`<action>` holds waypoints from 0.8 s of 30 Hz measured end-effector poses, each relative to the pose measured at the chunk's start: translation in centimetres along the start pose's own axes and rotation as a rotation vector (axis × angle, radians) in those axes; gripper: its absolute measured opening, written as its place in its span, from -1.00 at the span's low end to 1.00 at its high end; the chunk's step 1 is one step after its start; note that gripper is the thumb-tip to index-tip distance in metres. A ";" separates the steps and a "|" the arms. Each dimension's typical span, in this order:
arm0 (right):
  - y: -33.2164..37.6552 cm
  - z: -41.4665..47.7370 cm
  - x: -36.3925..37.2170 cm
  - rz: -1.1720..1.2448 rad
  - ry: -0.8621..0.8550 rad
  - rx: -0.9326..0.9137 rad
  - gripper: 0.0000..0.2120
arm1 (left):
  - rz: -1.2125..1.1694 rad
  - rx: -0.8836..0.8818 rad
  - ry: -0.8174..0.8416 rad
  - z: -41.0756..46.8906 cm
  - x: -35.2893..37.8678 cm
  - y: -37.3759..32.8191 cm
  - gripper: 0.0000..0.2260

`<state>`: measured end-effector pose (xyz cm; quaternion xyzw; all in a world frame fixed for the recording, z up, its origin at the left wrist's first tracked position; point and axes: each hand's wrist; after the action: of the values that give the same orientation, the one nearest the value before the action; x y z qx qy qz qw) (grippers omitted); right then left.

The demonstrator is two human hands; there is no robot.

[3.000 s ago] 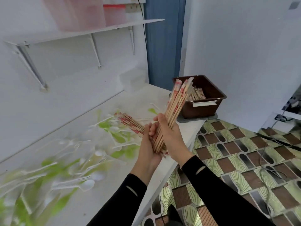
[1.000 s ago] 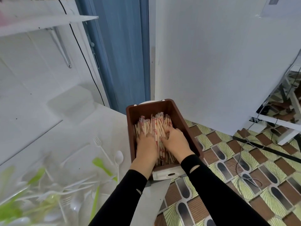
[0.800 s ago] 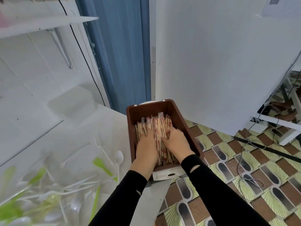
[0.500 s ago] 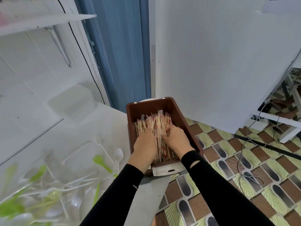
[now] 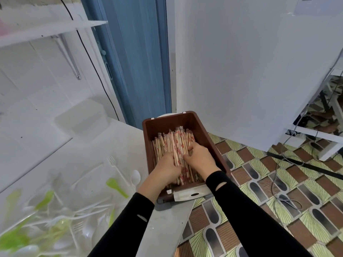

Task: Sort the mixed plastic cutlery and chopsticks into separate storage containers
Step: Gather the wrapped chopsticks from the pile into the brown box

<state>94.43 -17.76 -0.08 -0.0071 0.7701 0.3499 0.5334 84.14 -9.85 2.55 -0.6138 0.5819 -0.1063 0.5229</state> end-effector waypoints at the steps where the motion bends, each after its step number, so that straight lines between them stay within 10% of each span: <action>1: 0.0 0.0 0.0 0.004 0.002 0.003 -0.76 | 0.030 0.006 0.015 0.0 0.0 0.0 -0.55; 11: 0.5 -0.2 0.4 -0.139 -0.099 -0.139 -0.68 | 0.428 -0.025 -0.127 2.8 0.0 -0.3 -0.63; 16: 0.9 -0.2 0.2 -0.071 0.052 -0.240 -0.71 | 0.510 0.312 -0.111 2.6 1.0 1.3 -0.49; 24: 0.8 -0.7 0.6 -0.366 -0.078 -0.035 -0.78 | 0.730 0.049 -0.209 2.3 1.3 0.9 -0.61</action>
<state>93.33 -17.30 -0.07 -0.1429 0.7285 0.2602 0.6174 85.66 -9.52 0.29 -0.3607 0.7032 0.1363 0.5974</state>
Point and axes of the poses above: each hand's wrist, its own z-axis towards the middle knuckle, its own x-axis out of the palm, y = z × x, and after that the axes turned 6 degrees about -z, right-handed
